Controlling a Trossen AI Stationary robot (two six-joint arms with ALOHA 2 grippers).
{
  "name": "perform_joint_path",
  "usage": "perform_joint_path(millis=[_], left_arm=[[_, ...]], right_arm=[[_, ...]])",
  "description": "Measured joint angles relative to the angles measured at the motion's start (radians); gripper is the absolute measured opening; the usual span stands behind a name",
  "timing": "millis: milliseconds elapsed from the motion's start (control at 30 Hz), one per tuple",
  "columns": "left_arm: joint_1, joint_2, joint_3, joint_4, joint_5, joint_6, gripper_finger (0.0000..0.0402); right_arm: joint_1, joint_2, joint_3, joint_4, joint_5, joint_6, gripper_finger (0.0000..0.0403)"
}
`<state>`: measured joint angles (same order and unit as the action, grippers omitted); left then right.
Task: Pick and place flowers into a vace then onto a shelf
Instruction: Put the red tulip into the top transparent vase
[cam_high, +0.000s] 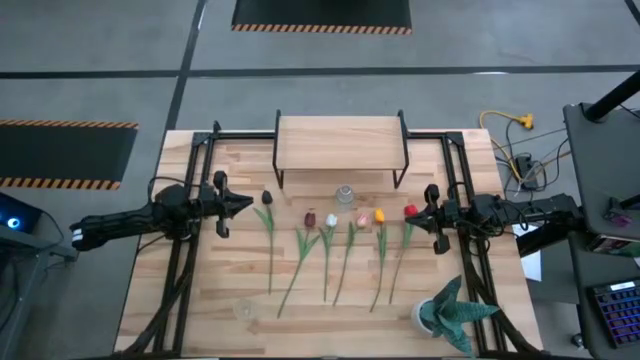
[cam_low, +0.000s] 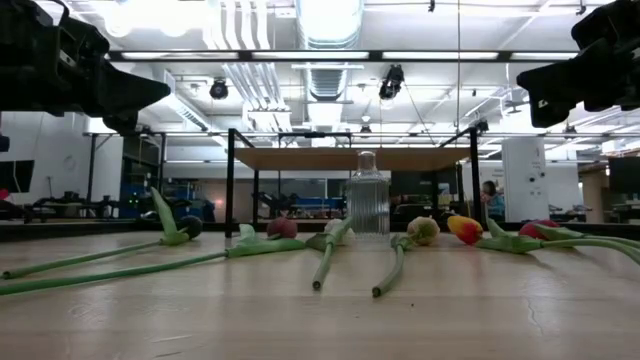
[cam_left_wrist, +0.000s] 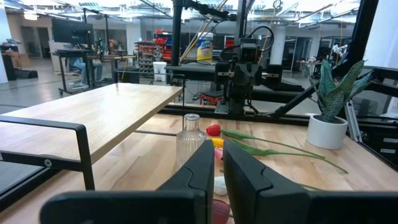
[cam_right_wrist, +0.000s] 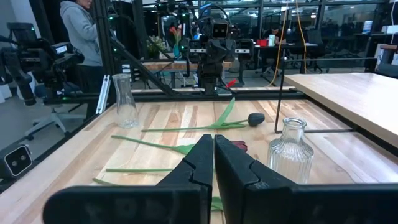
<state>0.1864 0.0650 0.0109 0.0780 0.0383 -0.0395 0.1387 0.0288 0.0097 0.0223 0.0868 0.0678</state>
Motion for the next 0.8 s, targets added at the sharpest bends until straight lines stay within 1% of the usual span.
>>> perform_joint_path(millis=[67,167,233,333,400,433,500,567,600,700,800], left_arm=[[0.0,0.0,0.0,0.0,0.0,0.0,0.0017],[0.0,0.0,0.0,0.0,0.0,0.0,0.0017],[0.0,0.0,0.0,0.0,0.0,0.0,0.0017],[0.0,0.0,0.0,0.0,0.0,0.0,0.0017],[0.0,0.0,0.0,0.0,0.0,0.0,0.0017],[0.0,0.0,0.0,0.0,0.0,0.0,0.0017],[0.0,0.0,0.0,0.0,0.0,0.0,0.0017],[0.0,0.0,0.0,0.0,0.0,0.0,0.0017],[0.0,0.0,0.0,0.0,0.0,0.0,0.0017],[0.0,0.0,0.0,0.0,0.0,0.0,0.0017],[0.0,0.0,0.0,0.0,0.0,0.0,0.0017]], right_arm=[[-0.001,0.0,0.0,0.003,0.008,-0.097,0.0009],[-0.002,0.0,0.0,0.023,0.077,-0.277,0.0009],[-0.002,0.0,0.0,0.053,0.114,-0.308,0.0009],[-0.002,0.0,0.0,0.075,0.122,-0.274,0.0009],[-0.002,0.0,0.0,0.091,0.121,-0.202,0.0009],[-0.001,0.0,0.0,0.11,0.118,-0.109,0.0009],[-0.001,0.0,0.0,0.172,0.112,0.157,0.0009],[-0.002,0.0,0.0,0.217,0.143,0.379,0.0009],[-0.002,0.0,0.0,0.222,0.17,0.447,0.0009],[-0.002,0.0,0.0,0.221,0.239,0.565,0.0009],[-0.002,0.004,0.0,0.222,0.315,0.6,0.0009]])
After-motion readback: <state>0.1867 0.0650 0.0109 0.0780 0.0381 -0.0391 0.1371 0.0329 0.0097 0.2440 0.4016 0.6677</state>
